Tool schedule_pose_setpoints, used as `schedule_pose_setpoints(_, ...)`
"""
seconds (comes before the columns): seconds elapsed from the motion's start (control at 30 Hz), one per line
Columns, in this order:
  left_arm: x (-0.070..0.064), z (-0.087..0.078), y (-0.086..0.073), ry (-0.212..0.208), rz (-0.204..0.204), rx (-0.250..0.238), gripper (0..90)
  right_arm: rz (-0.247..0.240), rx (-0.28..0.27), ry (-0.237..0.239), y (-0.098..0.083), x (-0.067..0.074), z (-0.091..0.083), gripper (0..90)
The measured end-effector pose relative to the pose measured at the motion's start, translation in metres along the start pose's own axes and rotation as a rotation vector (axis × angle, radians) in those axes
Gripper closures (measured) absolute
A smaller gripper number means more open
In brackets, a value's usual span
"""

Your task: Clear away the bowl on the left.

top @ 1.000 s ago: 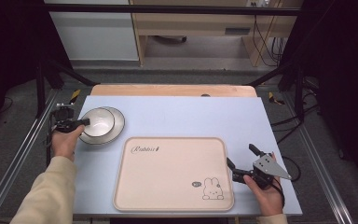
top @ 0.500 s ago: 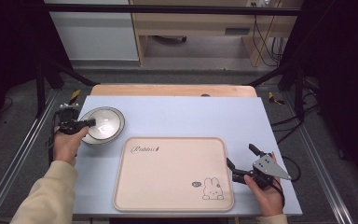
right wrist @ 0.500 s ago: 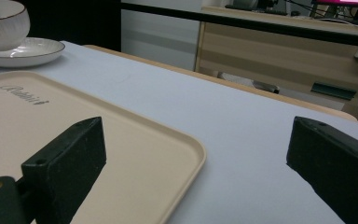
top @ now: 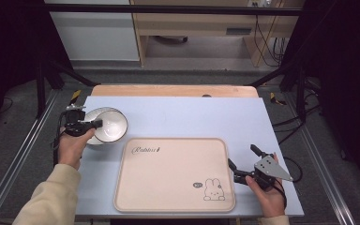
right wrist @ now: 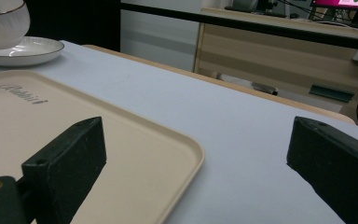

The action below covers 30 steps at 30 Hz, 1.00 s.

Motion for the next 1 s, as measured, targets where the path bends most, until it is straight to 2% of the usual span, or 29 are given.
schedule_pose_setpoints(0.33, -0.015, -0.007, 0.002, -0.035, 0.028, -0.014, 82.7, -0.003, -0.004, -0.003, 0.001, -0.001, -0.001, 4.7)
schedule_pose_setpoints(1.0, -0.034, -0.011, -0.001, -0.089, 0.063, -0.011, 82.7, -0.005, -0.011, -0.002, 0.002, -0.001, -0.002, 4.7)
Point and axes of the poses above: each handheld gripper's, and its own axes: z roughly forward along the jaws, y roughly out of its top, x roughly to its left, the point moved 7 cm from there along z, roughly forward along the jaws, and after that the axes turned 2 degrees about x, right-handed, at the moved point
